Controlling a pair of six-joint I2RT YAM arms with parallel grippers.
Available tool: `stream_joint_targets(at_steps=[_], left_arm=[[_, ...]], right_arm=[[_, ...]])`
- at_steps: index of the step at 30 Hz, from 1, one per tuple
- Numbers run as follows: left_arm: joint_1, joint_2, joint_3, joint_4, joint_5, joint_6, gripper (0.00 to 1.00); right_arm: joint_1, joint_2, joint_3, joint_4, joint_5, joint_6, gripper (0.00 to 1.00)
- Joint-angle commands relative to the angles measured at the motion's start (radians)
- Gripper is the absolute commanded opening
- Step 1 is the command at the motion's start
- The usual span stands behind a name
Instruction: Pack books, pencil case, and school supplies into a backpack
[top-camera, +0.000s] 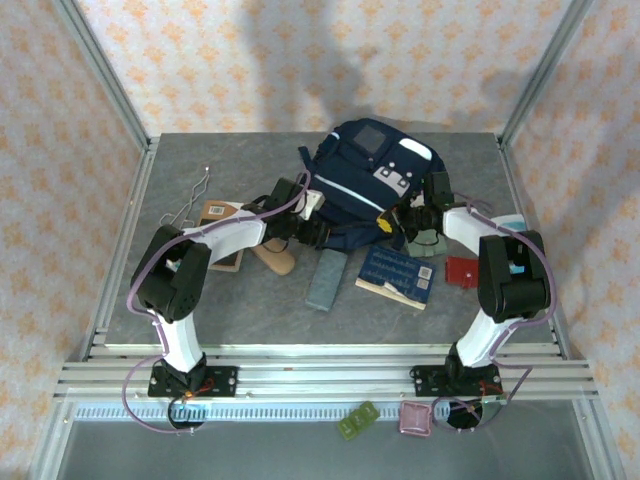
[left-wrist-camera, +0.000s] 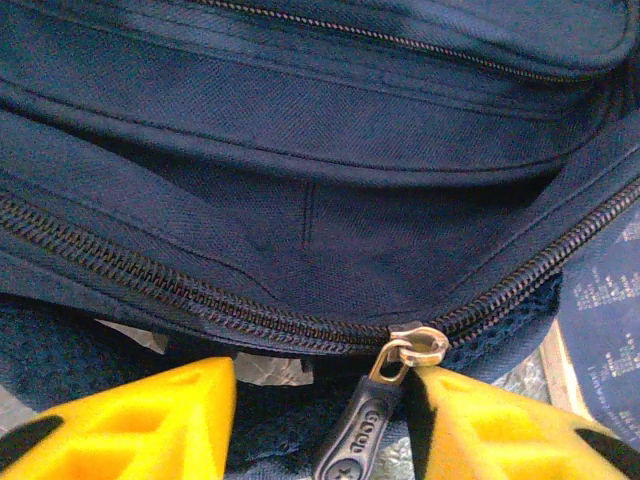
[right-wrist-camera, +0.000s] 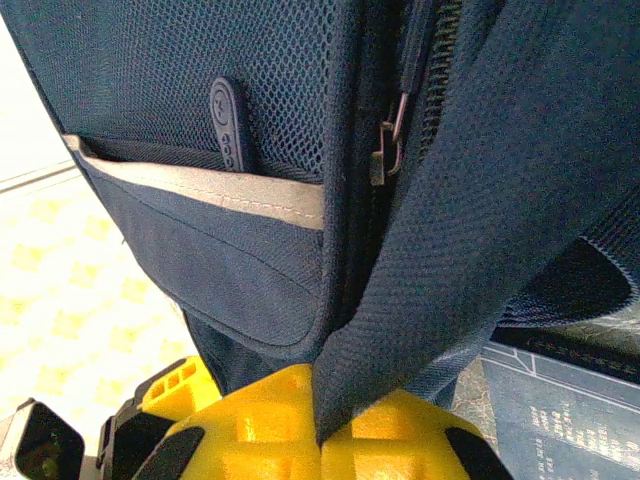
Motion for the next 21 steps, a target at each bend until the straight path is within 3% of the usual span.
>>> stream_joint_targets(at_steps=[1, 4, 6, 8, 11, 13, 18, 21], left_arm=[[-0.012, -0.021, -0.008, -0.047, 0.025, 0.023, 0.39], [-0.017, -0.022, -0.017, -0.029, 0.012, 0.013, 0.3], [-0.019, -0.014, -0.015, -0.017, 0.02, 0.007, 0.14], [-0.028, -0.007, -0.006, -0.016, 0.022, 0.005, 0.15], [-0.045, -0.005, 0.0, -0.009, -0.002, 0.009, 0.27], [-0.056, 0.005, 0.014, -0.027, -0.028, 0.024, 0.27], [-0.075, 0.03, 0.022, -0.032, -0.093, 0.031, 0.22], [-0.078, 0.035, 0.02, -0.037, -0.124, 0.032, 0.04]], right_arm=[[-0.014, 0.013, 0.007, 0.121, 0.03, 0.009, 0.0], [-0.014, 0.023, 0.0, 0.136, 0.026, 0.021, 0.0], [-0.013, 0.027, -0.005, 0.147, 0.021, 0.029, 0.0], [-0.012, 0.028, -0.006, 0.147, 0.021, 0.031, 0.0], [-0.013, 0.025, -0.008, 0.15, 0.024, 0.031, 0.0], [-0.012, 0.024, -0.01, 0.149, 0.024, 0.032, 0.0], [-0.011, 0.022, -0.013, 0.156, 0.025, 0.041, 0.0], [-0.01, 0.018, -0.013, 0.156, 0.026, 0.041, 0.0]])
